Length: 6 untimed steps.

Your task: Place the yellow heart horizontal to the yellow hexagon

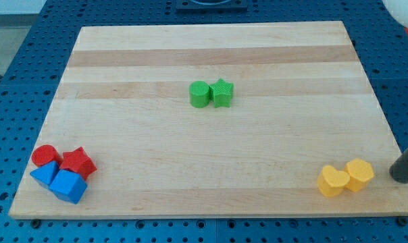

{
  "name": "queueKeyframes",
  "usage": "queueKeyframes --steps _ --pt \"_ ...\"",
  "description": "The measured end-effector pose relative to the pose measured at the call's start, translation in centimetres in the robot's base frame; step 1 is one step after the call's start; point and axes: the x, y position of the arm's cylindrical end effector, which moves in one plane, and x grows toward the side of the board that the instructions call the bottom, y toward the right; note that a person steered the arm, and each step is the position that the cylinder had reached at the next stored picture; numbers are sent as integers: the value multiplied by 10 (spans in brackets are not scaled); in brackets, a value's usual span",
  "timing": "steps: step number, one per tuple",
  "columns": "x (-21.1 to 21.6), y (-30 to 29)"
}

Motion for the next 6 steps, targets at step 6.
queueKeyframes --steps 6 --pt "40 -146"
